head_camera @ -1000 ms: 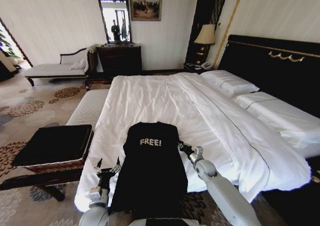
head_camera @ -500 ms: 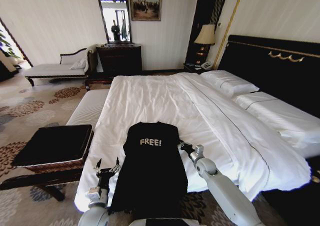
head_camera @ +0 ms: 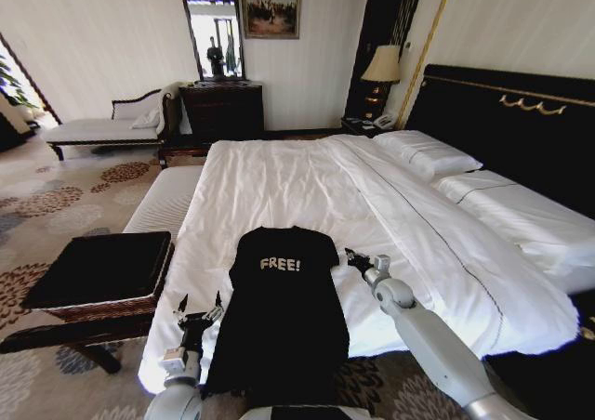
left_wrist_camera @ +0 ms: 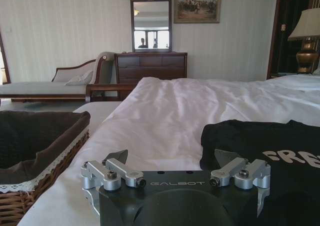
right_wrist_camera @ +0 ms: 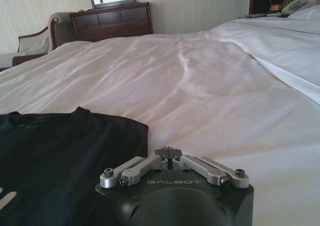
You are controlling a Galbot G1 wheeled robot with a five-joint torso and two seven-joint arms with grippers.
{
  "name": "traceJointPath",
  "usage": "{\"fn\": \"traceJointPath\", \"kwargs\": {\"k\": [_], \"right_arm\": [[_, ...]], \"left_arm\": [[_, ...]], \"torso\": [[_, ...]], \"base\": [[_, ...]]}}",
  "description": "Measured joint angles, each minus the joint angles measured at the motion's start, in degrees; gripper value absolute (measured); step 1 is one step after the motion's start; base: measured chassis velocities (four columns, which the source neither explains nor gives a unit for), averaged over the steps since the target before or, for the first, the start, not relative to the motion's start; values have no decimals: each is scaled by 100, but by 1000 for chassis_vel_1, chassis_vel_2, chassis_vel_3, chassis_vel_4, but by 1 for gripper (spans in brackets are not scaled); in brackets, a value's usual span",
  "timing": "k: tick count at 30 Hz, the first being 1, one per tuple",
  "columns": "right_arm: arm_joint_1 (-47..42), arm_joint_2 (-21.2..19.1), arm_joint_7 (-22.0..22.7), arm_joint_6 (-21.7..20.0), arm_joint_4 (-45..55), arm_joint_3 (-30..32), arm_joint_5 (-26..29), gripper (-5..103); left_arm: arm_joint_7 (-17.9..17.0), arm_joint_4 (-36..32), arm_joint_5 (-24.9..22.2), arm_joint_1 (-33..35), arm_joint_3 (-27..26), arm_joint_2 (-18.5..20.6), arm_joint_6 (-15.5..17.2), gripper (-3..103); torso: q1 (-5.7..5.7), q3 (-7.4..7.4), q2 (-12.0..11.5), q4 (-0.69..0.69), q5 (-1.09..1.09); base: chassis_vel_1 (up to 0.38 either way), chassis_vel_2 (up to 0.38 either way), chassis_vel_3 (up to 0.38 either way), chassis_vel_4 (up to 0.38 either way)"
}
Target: Fold the clothes on the bed and place them into the basket.
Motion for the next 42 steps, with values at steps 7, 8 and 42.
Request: {"fn": "traceJointPath", "kwargs": {"k": [7,8,42], "right_arm": [[-263,130,-79,73,311,58,1,16],[-288,140,-112,88,308,46,-27,21],[-233,388,-112,113,-158,-101,-173,19]], "left_arm": [[0,11,25,-17,30,-27,4,99],[0,5,29,-19,30,-31,13,99],[-17,-11,-181,7,-10,-34,89,99]], "torso": [[-1,-1,0,2,-1],[0,-1,0,1,-2],[-1,0,0,1,0]], "base": [[0,0,0,0],[0,0,0,0],[0,0,0,0]]}}
